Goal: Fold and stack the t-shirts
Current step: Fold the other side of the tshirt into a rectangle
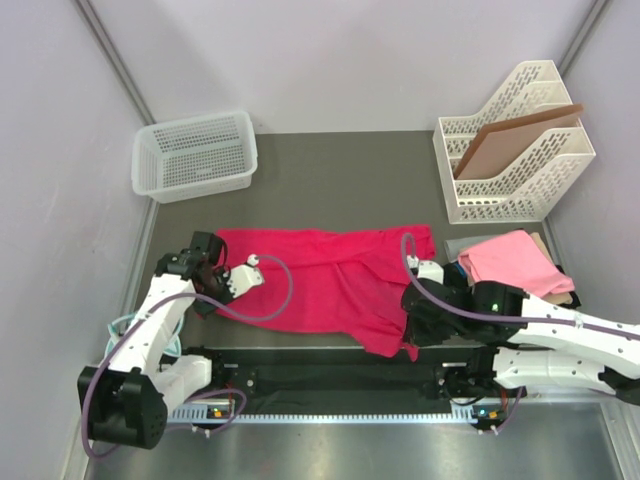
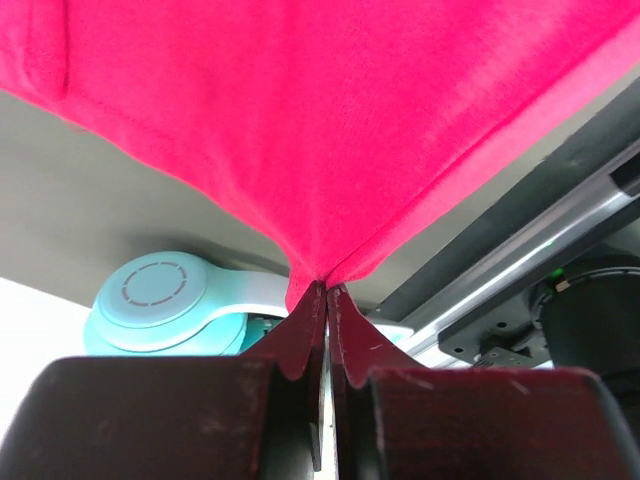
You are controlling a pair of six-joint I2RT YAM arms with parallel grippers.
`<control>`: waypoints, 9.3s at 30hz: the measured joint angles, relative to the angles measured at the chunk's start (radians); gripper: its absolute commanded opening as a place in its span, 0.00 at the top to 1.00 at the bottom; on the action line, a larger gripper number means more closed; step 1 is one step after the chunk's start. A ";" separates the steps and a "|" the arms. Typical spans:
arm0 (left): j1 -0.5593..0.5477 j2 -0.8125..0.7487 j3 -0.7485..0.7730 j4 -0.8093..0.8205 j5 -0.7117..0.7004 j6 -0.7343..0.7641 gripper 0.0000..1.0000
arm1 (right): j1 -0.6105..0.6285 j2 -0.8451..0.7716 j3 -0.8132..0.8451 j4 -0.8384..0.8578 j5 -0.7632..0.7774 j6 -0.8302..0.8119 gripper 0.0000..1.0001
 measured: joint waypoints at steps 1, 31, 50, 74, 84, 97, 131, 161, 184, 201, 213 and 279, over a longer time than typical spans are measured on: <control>0.000 0.000 0.000 0.002 -0.005 0.002 0.95 | 0.000 -0.006 0.014 -0.008 0.000 0.004 1.00; 0.018 0.515 0.259 0.288 -0.077 0.090 0.96 | -0.322 0.055 0.021 -0.018 -0.047 -0.212 1.00; 0.016 0.673 0.406 0.353 -0.144 0.143 0.94 | -0.568 0.174 0.033 0.121 -0.108 -0.454 1.00; 0.009 0.638 0.357 0.556 -0.253 0.209 0.01 | -0.691 0.296 0.031 0.280 -0.117 -0.576 1.00; -0.017 0.483 0.479 0.383 -0.013 0.031 0.01 | -0.742 0.351 0.031 0.316 -0.121 -0.616 1.00; -0.009 0.592 0.266 0.297 0.022 -0.020 0.03 | -0.815 0.433 0.031 0.384 -0.148 -0.643 1.00; 0.217 0.473 0.360 0.265 0.079 0.034 0.01 | -0.780 0.657 0.323 0.447 0.015 -0.687 0.57; 0.135 0.608 0.350 0.240 0.258 -0.118 0.03 | -0.291 0.868 0.299 0.599 0.192 -0.834 0.58; 0.140 0.608 0.304 0.293 0.198 -0.117 0.03 | -0.237 1.011 0.301 0.620 0.370 -0.920 0.79; 0.145 0.608 0.241 0.318 0.164 -0.116 0.04 | -0.285 1.012 0.333 0.617 0.417 -0.972 0.78; 0.149 0.587 0.218 0.321 0.138 -0.099 0.04 | -0.372 1.060 0.452 0.632 0.415 -1.027 0.74; 0.239 0.628 0.473 0.174 0.244 -0.123 0.03 | -0.986 0.658 0.139 0.602 -0.174 -0.626 0.58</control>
